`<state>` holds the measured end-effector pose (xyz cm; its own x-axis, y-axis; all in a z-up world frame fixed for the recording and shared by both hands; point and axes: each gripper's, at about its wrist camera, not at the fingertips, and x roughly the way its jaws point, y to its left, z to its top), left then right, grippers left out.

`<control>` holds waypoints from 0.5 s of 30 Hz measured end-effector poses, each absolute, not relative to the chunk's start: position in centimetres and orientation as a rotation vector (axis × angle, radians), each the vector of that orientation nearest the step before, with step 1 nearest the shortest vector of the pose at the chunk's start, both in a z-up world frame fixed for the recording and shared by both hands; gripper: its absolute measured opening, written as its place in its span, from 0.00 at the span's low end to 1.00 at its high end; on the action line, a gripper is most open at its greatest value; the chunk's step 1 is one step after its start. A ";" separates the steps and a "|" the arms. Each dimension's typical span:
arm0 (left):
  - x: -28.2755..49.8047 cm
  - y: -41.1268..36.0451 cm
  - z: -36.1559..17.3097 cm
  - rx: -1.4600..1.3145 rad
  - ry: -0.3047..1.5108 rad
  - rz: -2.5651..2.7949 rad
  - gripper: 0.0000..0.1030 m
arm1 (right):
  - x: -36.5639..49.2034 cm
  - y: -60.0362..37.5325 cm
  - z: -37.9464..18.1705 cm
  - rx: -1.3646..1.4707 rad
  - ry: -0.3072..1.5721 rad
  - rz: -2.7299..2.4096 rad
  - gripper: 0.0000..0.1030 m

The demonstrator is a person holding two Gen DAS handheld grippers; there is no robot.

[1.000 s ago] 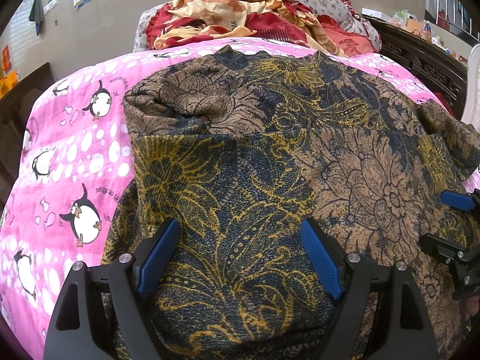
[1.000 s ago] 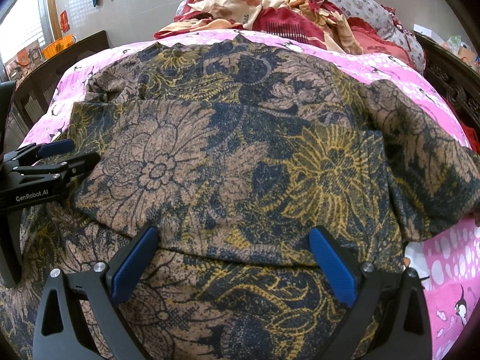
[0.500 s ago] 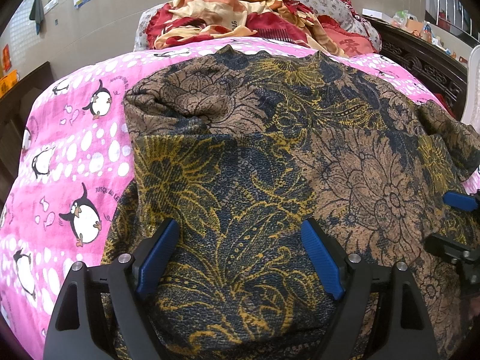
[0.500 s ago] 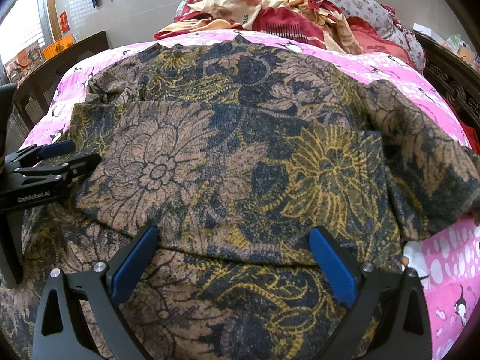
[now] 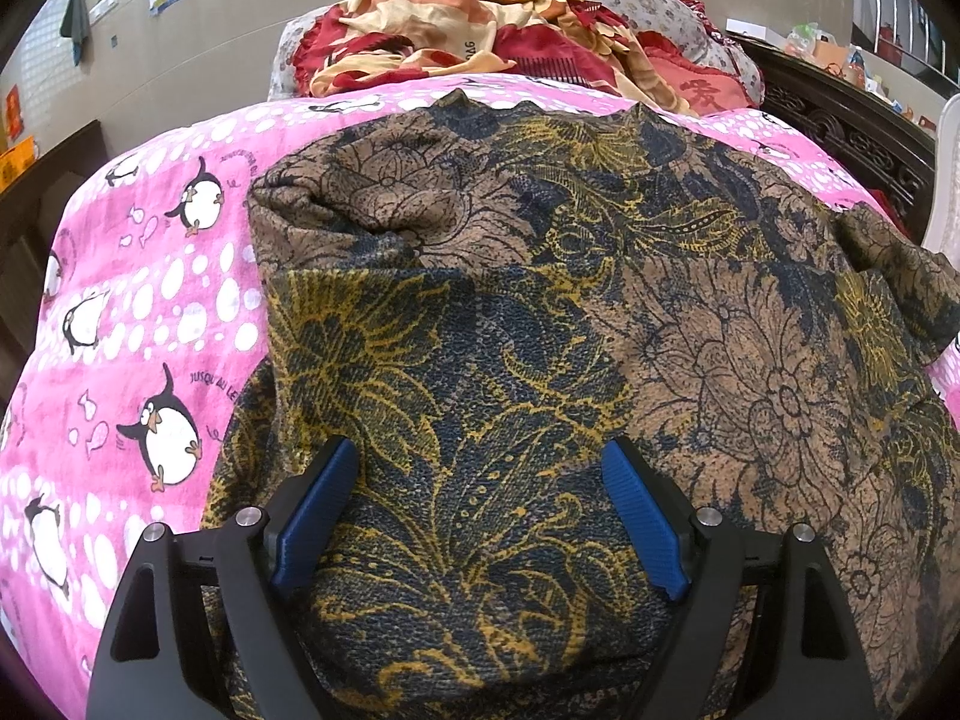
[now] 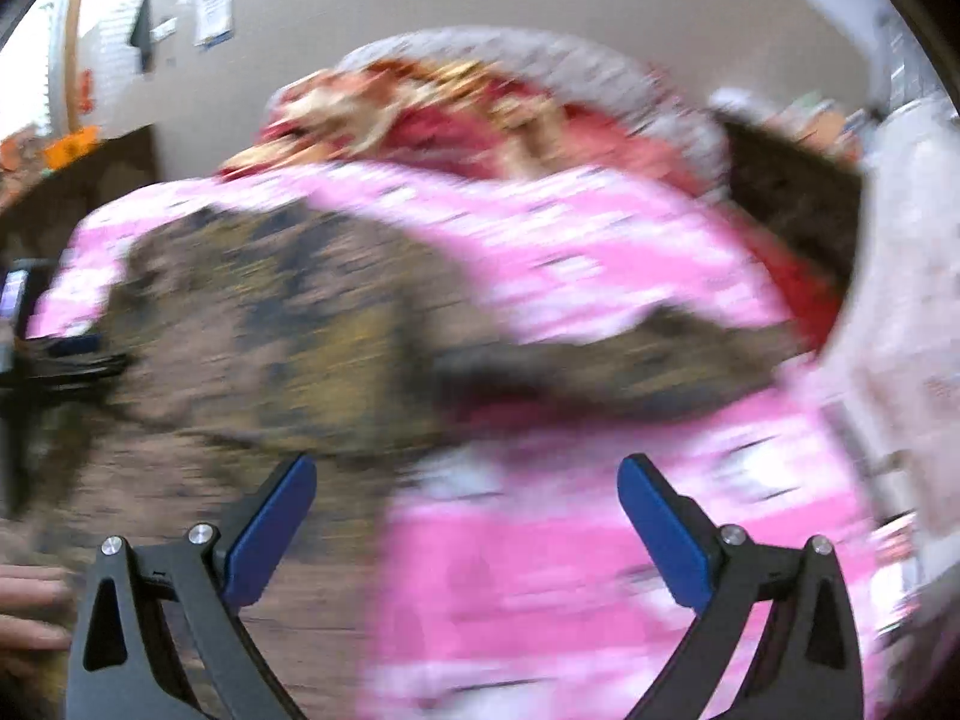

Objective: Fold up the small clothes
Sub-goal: 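Grasp the shirt's side edge with the right gripper and lift it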

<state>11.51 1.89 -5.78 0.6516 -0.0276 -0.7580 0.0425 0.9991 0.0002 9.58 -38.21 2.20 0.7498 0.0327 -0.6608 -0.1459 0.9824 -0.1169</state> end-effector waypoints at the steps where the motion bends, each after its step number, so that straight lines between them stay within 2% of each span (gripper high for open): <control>1: 11.5 1.9 -5.8 0.018 0.860 -0.040 0.65 | 9.9 -40.3 2.6 -0.190 0.688 0.033 0.99; 5: 11.5 1.9 -5.8 0.019 0.860 -0.040 0.65 | 13.5 -47.7 3.0 -0.349 0.592 -0.144 0.96; 8: 11.5 1.9 -5.8 0.019 0.860 -0.040 0.65 | 17.6 -50.1 1.7 -0.462 0.685 -0.024 0.76; 9: 11.5 1.9 -5.8 0.019 0.860 -0.040 0.65 | 19.2 -50.4 1.3 -0.490 0.732 0.037 0.66; 12: 11.5 1.9 -5.8 0.018 0.861 -0.039 0.65 | 21.3 -50.7 0.9 -0.530 0.763 0.090 0.61; 14: 11.5 1.9 -5.8 0.020 0.860 -0.039 0.65 | 22.6 -50.9 0.5 -0.547 0.796 0.107 0.52; 15: 11.5 1.9 -5.8 0.018 0.860 -0.040 0.65 | 23.4 -51.1 0.0 -0.554 0.831 0.130 0.45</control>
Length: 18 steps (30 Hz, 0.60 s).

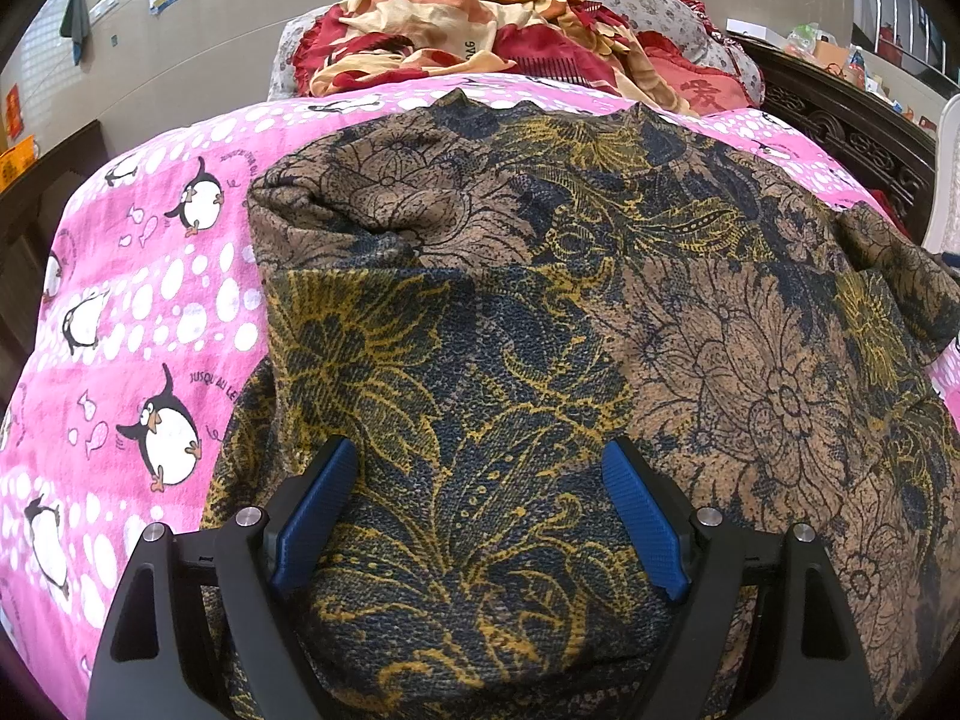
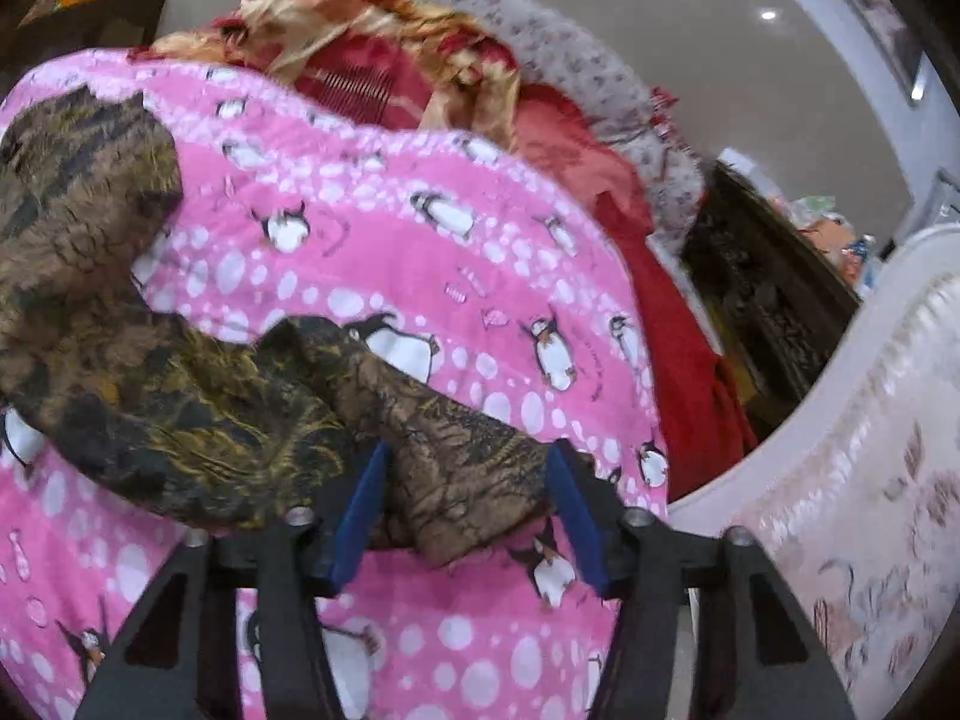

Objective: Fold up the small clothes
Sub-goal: 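Grasp the shirt's side edge with the right gripper and lift it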

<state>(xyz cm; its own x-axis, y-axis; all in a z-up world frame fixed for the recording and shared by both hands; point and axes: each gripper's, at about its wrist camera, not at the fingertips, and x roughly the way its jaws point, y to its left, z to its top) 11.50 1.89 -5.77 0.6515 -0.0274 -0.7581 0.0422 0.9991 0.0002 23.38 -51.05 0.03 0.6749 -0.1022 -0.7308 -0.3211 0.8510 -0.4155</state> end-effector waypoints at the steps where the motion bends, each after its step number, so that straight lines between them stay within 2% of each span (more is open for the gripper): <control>1: 11.5 1.9 -5.8 0.017 0.860 -0.040 0.65 | 23.9 -51.5 -0.6 -0.574 0.875 0.134 0.24; 2: 11.5 1.9 -5.8 0.018 0.860 -0.040 0.65 | 24.2 -51.7 -1.2 -0.593 0.919 0.124 0.09; 3: 11.5 1.9 -5.8 0.019 0.860 -0.039 0.65 | 24.5 -52.0 -1.1 -0.567 0.960 0.130 0.04; 14: 11.5 1.9 -5.8 0.019 0.860 -0.039 0.65 | 20.6 -60.4 13.5 -0.025 0.813 -0.061 0.04; 18: 11.5 1.9 -5.8 0.019 0.860 -0.039 0.65 | 20.3 -60.0 15.3 0.026 0.891 -0.032 0.04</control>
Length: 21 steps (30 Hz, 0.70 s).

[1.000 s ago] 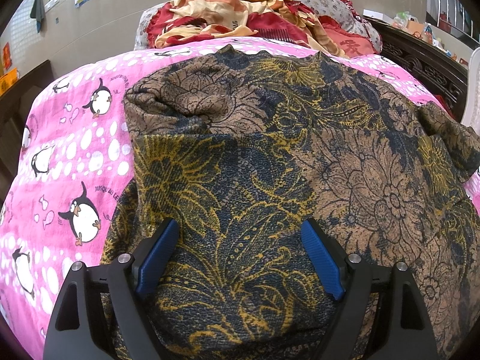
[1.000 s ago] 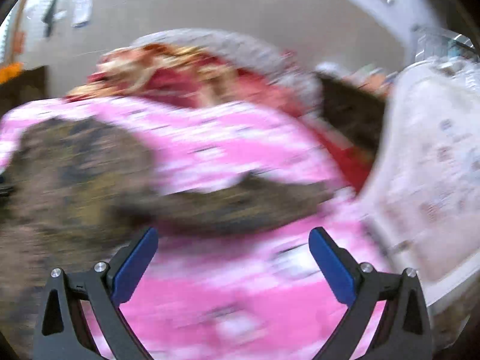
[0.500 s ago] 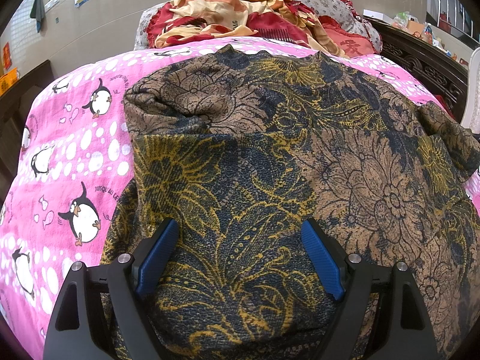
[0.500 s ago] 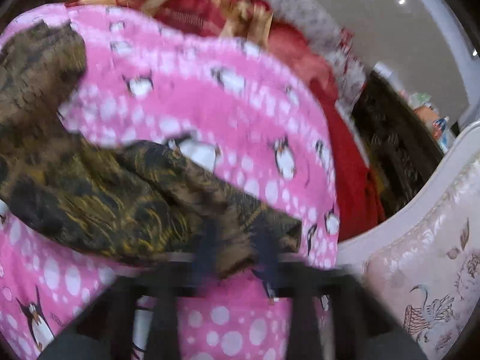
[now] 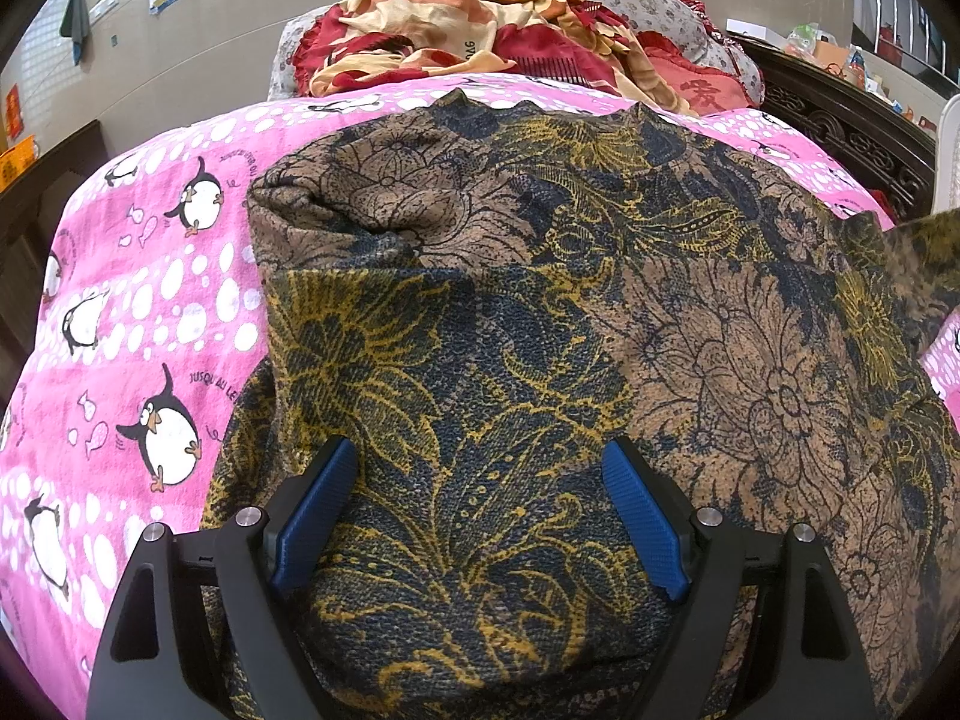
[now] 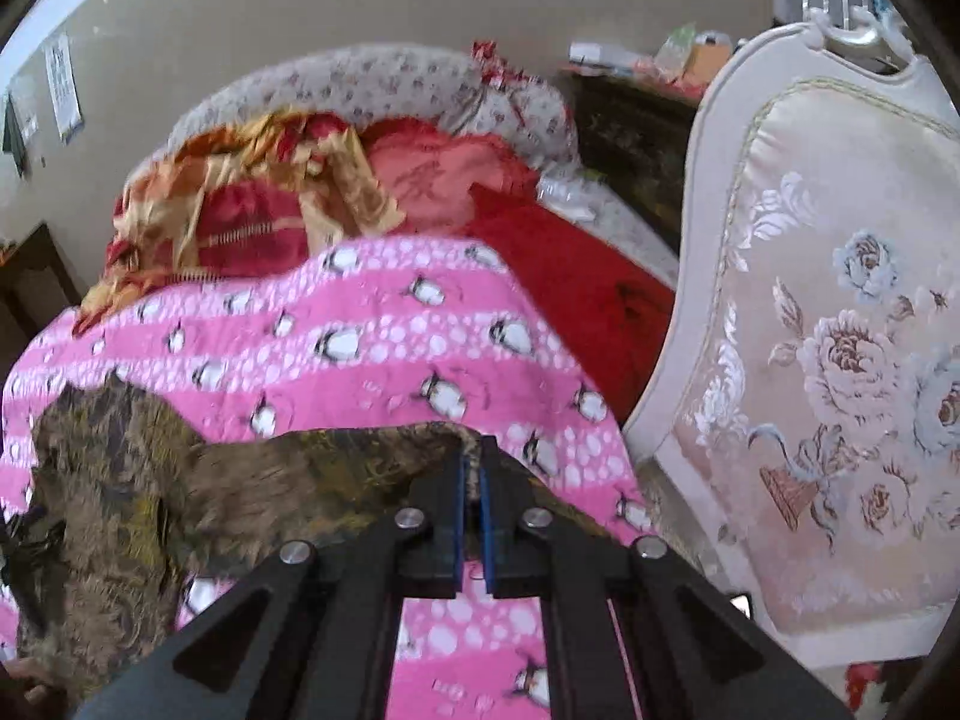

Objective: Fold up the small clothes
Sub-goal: 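Grasp the shirt's side edge with the right gripper and lift it, then fold the lifted side edge over the shirt body with the right gripper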

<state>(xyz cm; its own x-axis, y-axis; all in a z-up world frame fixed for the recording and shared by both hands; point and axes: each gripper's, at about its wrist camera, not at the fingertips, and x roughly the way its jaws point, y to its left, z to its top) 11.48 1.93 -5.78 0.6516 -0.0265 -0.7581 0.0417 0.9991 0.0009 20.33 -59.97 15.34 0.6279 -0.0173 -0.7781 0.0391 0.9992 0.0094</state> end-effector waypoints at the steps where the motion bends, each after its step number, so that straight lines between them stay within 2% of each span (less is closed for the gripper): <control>1: 11.5 1.9 -5.8 0.019 0.860 -0.039 0.65 | 20.7 -59.6 15.4 0.027 0.912 -0.030 0.04; 5: 11.5 1.9 -5.8 0.019 0.860 -0.039 0.65 | 21.5 -55.9 16.1 0.157 0.956 0.096 0.04; 8: 11.5 1.9 -5.8 0.019 0.860 -0.039 0.65 | 22.4 -48.8 15.4 0.217 1.005 0.296 0.04; 15: 11.5 1.9 -5.8 0.019 0.860 -0.038 0.65 | 25.0 -28.1 6.9 0.456 1.152 0.669 0.04; 17: 11.5 1.9 -5.8 0.019 0.860 -0.038 0.65 | 25.5 -23.5 3.8 0.522 1.189 0.674 0.08; 18: 11.5 1.9 -5.8 0.019 0.860 -0.038 0.65 | 25.8 -21.6 2.0 0.552 1.208 0.656 0.13; 19: 11.5 1.9 -5.8 0.019 0.860 -0.038 0.65 | 26.0 -20.1 0.5 0.540 1.221 0.614 0.33; 21: 11.5 1.8 -5.8 0.020 0.860 -0.038 0.65 | 25.7 -18.3 -2.3 0.495 1.267 0.481 0.61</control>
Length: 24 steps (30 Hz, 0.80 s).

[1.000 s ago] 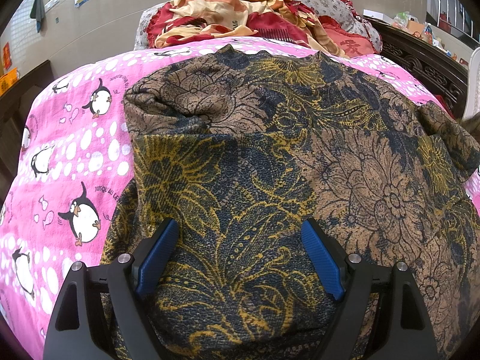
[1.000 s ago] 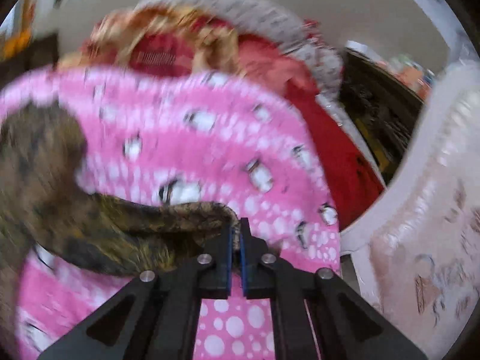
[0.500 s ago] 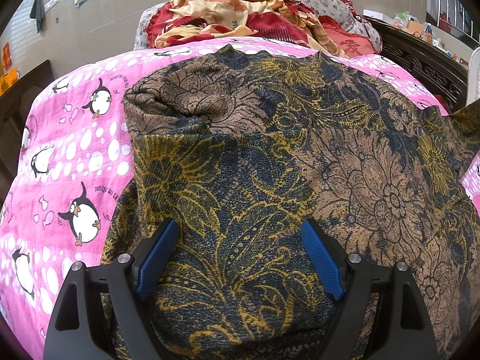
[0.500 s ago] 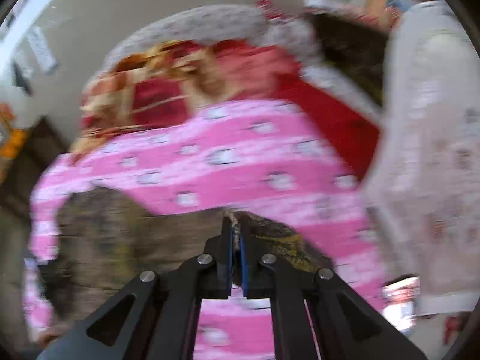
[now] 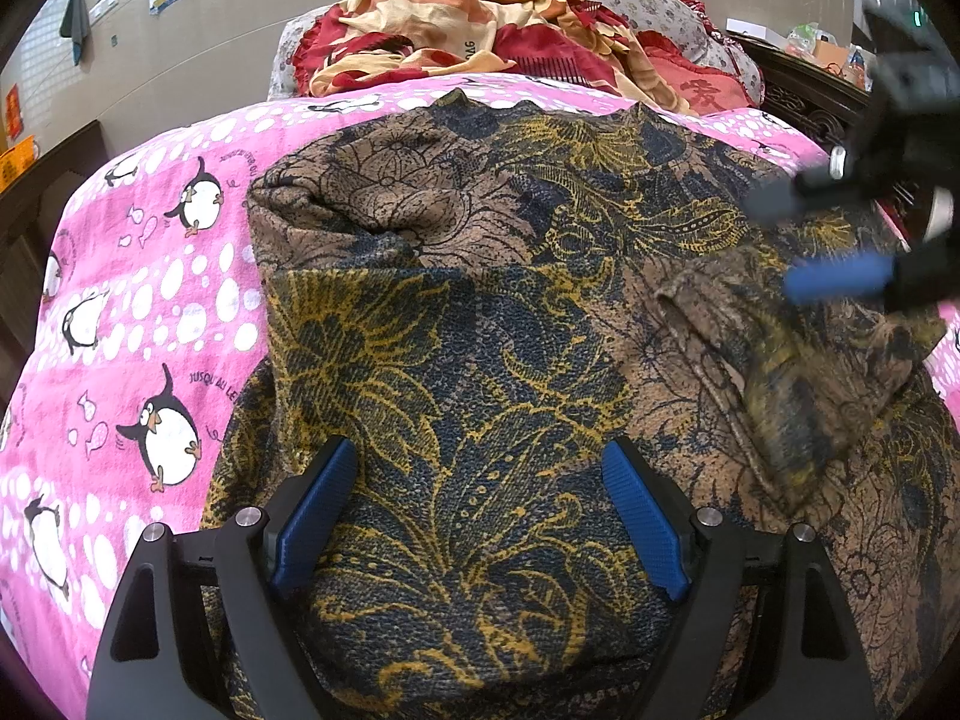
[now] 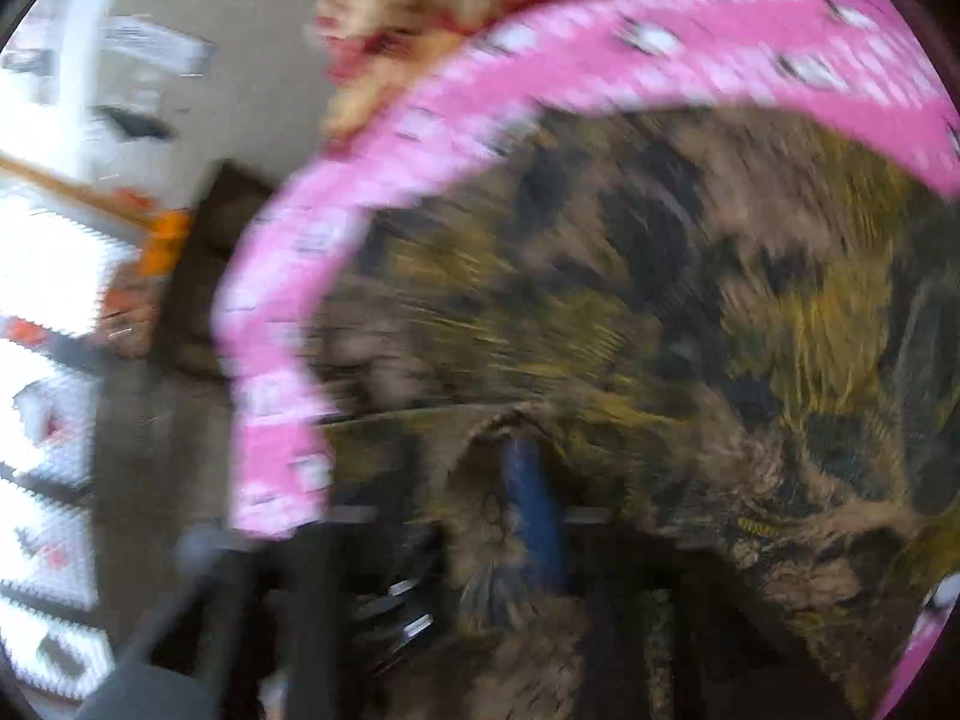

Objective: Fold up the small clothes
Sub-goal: 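Fold the lifted side edge over the shirt body with the right gripper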

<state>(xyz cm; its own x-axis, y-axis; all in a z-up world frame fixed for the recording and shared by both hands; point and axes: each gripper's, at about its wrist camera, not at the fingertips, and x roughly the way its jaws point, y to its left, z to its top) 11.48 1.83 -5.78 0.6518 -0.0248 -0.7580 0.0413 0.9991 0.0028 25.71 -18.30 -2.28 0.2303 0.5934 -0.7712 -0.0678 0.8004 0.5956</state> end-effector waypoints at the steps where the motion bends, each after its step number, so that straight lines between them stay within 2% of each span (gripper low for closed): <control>1: 11.5 1.9 -5.8 0.019 0.861 -0.038 0.65 | 25.5 -18.3 -2.8 0.493 1.276 0.464 0.61; 6: 11.5 1.9 -5.8 0.018 0.861 -0.039 0.65 | 21.4 -21.8 -1.8 0.395 1.152 0.455 0.61; 10: 11.8 1.7 -5.9 0.019 0.871 -0.030 0.68 | 16.6 -22.9 -2.1 0.038 1.037 0.472 0.61; 13: 11.5 1.9 -5.0 -0.064 0.921 -0.048 0.66 | 13.2 -22.7 -4.9 -0.150 1.009 0.495 0.64; 15: 10.6 1.6 -3.6 -0.165 0.913 -0.114 0.66 | 12.1 -23.3 -5.7 -0.155 0.950 0.487 0.68; 18: 9.2 -1.2 -1.9 -0.253 0.849 -0.362 0.67 | 12.9 -24.0 -5.9 -0.083 0.971 0.485 0.77; 22: 10.6 -2.9 -4.8 -0.375 0.957 -0.505 0.67 | 12.9 -23.1 -6.3 -0.118 0.970 0.488 0.83; 24: 10.6 -2.1 -5.6 -0.464 0.914 -0.529 0.67 | 13.1 -22.7 -6.7 -0.123 0.968 0.486 0.83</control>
<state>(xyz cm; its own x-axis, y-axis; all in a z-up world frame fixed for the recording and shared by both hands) 10.58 -2.09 -5.57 0.5017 -0.6091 -0.6143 0.2298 0.7784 -0.5842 13.14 -22.67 -6.69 0.4693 0.3419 -0.8142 -0.4494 0.8862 0.1131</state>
